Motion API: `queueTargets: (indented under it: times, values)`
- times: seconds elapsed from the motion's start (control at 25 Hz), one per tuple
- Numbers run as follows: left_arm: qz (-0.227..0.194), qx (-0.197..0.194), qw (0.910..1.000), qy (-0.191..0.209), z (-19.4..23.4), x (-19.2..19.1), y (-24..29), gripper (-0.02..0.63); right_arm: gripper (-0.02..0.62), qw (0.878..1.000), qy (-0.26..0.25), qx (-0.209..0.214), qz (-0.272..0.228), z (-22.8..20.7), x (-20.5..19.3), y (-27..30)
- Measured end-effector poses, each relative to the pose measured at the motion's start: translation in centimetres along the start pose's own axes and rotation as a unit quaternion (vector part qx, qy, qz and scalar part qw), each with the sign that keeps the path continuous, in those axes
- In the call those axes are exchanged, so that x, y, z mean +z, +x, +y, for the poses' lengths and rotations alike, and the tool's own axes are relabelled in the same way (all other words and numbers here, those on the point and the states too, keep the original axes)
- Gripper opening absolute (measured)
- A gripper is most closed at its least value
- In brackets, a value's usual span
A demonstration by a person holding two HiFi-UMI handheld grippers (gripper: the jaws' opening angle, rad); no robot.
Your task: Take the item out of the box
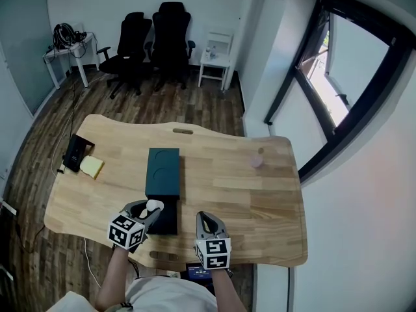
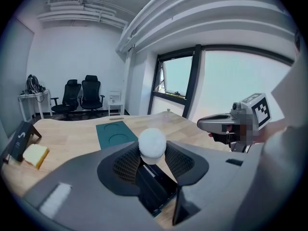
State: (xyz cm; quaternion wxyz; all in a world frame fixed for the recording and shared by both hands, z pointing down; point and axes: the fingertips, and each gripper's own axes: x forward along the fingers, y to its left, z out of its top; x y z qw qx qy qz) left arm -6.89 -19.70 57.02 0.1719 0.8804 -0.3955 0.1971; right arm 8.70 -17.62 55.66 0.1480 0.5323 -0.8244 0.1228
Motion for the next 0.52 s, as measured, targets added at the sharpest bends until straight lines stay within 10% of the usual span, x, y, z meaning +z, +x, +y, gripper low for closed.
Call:
queueTargets:
  times: [0.52]
  values:
    - [0.016, 0.002, 0.9999, 0.000, 1.0, -1.3, -0.2, 0.164, 0.005, 1.000, -0.001, 0.013, 0.010, 1.9, -0.8, 0.8]
